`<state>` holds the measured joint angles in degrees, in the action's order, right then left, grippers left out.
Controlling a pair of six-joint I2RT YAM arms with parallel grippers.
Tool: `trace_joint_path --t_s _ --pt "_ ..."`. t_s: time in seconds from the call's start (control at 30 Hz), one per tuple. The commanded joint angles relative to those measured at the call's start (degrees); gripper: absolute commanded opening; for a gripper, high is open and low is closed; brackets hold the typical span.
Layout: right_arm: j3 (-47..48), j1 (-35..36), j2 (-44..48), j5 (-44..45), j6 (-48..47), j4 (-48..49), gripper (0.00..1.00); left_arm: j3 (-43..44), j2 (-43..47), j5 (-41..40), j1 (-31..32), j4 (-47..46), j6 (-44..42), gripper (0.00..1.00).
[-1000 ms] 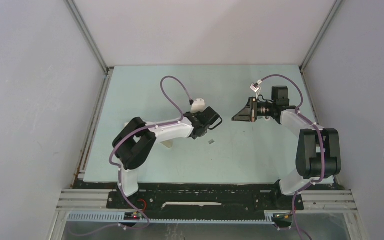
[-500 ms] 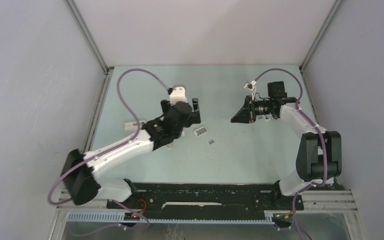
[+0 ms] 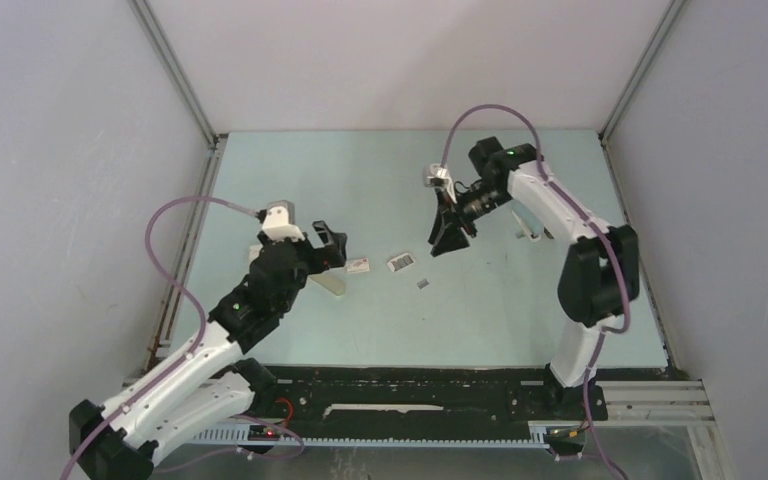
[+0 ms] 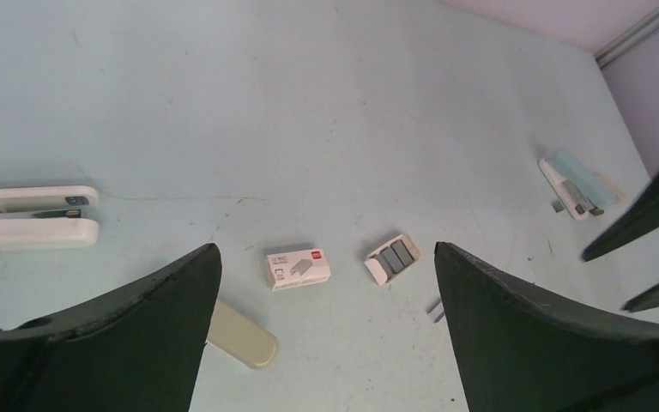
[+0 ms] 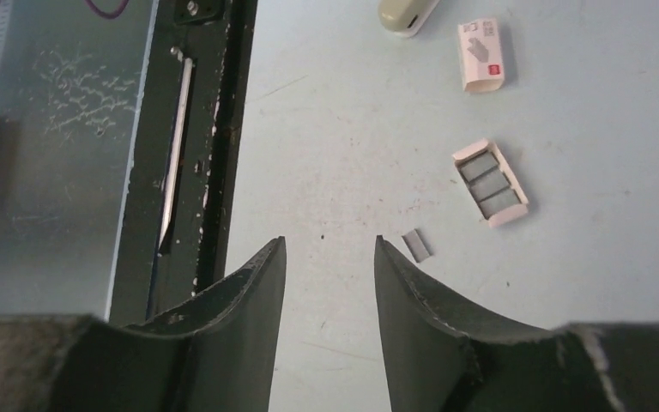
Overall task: Unload the staples from the stapler
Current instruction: Pick up the staple from the center of the board.
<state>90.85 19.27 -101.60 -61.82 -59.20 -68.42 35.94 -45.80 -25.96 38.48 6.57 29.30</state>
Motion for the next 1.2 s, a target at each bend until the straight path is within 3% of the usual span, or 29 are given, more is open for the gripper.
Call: trace_joint_path --t_s 0.0,0.1,0.2,0.57,1.17 --pt "3.46 2.35 -5.06 1.88 -10.3 -12.89 0.52 -4.11 6.25 2.48 -2.63 -2.65 0.86 1.0" --pt "-4.76 5.23 1.23 8.27 -8.47 0.62 0.57 -6.19 9.1 2.72 -3.83 -2.02 1.41 1.0" --pt "-9.72 7.25 4.78 13.02 -9.05 7.19 0.63 -7.87 11.59 2.3 -4.74 -1.16 2.08 1.0" --pt "-13.74 9.44 3.41 19.01 -10.06 13.27 0.61 -13.82 16.11 2.17 -6.96 -4.06 7.93 1.0" --pt "-14.79 11.85 0.01 24.4 -14.28 13.54 0.58 -13.97 10.17 9.37 -13.03 -8.86 9.52 1.0"
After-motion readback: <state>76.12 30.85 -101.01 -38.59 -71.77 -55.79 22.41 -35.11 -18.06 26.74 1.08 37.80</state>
